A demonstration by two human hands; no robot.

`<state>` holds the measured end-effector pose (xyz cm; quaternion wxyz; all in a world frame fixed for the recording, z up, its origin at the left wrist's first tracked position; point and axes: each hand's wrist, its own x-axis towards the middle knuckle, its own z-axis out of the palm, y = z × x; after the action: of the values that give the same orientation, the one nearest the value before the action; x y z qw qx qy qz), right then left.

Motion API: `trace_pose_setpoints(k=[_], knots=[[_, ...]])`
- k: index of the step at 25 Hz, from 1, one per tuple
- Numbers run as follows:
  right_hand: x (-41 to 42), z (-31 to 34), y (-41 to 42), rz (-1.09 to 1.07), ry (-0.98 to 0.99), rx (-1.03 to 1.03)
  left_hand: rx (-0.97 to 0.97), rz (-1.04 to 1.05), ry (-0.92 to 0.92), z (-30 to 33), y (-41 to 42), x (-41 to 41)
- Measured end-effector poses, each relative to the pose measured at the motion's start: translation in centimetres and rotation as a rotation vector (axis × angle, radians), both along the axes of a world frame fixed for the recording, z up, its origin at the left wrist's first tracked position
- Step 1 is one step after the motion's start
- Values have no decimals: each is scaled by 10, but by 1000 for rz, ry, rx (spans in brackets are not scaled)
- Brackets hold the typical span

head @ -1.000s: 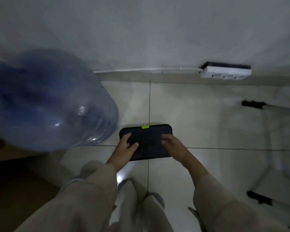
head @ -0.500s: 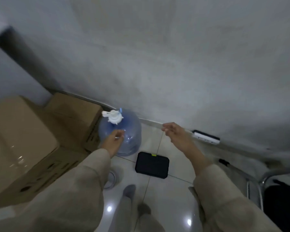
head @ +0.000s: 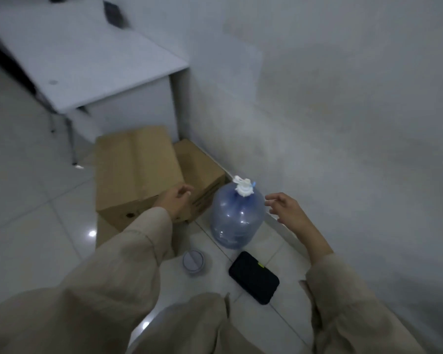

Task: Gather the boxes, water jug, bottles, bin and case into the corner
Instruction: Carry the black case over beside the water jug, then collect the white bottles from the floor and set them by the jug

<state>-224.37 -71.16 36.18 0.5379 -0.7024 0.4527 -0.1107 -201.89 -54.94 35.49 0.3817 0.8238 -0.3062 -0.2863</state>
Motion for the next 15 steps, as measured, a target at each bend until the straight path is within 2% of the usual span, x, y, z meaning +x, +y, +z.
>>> trace_pose_setpoints(k=[7, 11, 15], knots=[[164, 6, 109, 456, 6, -62, 11, 511, -19, 10, 200, 78], [255, 6, 216, 678, 28, -57, 60, 725, -16, 6, 327, 108], [312, 9, 330, 898, 60, 20, 77, 905, 0, 0, 433, 130]])
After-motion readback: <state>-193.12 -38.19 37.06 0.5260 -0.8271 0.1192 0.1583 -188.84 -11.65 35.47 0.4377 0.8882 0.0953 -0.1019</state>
